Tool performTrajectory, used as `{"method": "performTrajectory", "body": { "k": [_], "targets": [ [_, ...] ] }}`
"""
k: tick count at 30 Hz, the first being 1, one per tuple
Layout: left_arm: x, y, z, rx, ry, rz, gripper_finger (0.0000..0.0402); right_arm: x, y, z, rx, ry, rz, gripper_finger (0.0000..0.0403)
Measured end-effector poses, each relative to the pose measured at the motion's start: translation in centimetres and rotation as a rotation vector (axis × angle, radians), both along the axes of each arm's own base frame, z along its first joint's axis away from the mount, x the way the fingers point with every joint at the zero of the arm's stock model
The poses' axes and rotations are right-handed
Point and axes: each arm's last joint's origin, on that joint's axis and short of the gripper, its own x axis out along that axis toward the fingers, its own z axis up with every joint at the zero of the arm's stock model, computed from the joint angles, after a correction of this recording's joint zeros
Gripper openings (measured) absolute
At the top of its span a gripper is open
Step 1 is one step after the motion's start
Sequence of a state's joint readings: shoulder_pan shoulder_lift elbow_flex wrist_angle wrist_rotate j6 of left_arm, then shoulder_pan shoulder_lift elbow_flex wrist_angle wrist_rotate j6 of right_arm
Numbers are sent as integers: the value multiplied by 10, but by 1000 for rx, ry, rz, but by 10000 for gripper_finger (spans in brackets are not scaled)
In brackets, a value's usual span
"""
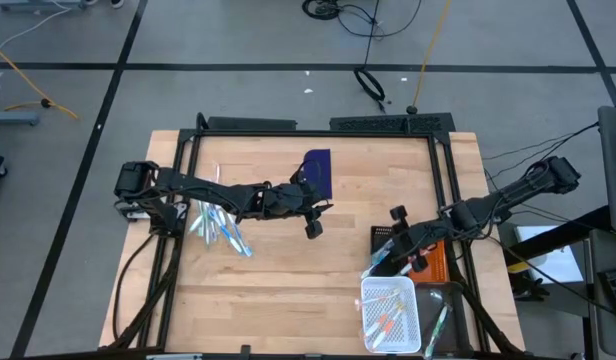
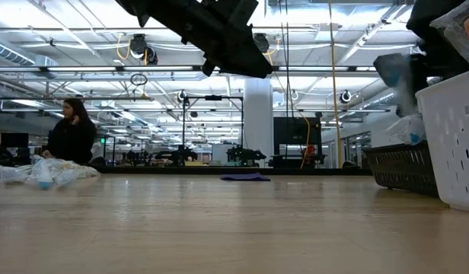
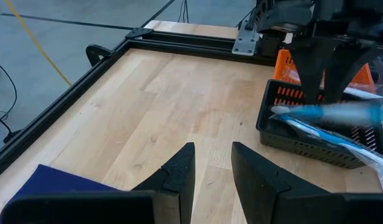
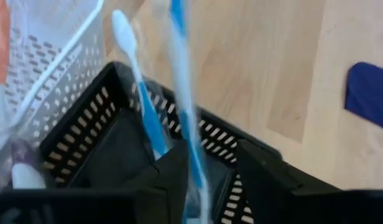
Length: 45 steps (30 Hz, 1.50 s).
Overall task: Pick & Place Toothbrushes
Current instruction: Put the blue toothbrush into the black basket, then put the violet toothbrush into the orange basket
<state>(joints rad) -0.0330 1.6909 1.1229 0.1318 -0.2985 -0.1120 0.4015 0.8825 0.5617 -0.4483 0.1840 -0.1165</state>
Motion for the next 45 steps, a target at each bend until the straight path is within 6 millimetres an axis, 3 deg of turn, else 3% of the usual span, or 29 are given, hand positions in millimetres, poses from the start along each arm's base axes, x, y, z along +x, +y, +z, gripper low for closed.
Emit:
{"method": "performTrajectory", "body": {
  "k": [9,22,26,35,39,45],
  "targets": [
    [0,0,0,0,0,0,106,-3,-1,5,17,-33,3,177],
    [-11,2,-4,-48,112,70,106,5,0,15,35,-166,-39,167],
    [-34,8,0,-163,213,232,106,8,-2,20,-6,-250,-134,165],
    [-118,22,17,-394,532,647,106,11,-3,23,-28,-291,-165,160],
    [-149,28,15,-452,643,832,106,12,-2,26,-12,-324,-166,160],
    [-174,34,-5,-577,698,944,106,13,-2,27,-8,-334,-166,160]
  ]
}}
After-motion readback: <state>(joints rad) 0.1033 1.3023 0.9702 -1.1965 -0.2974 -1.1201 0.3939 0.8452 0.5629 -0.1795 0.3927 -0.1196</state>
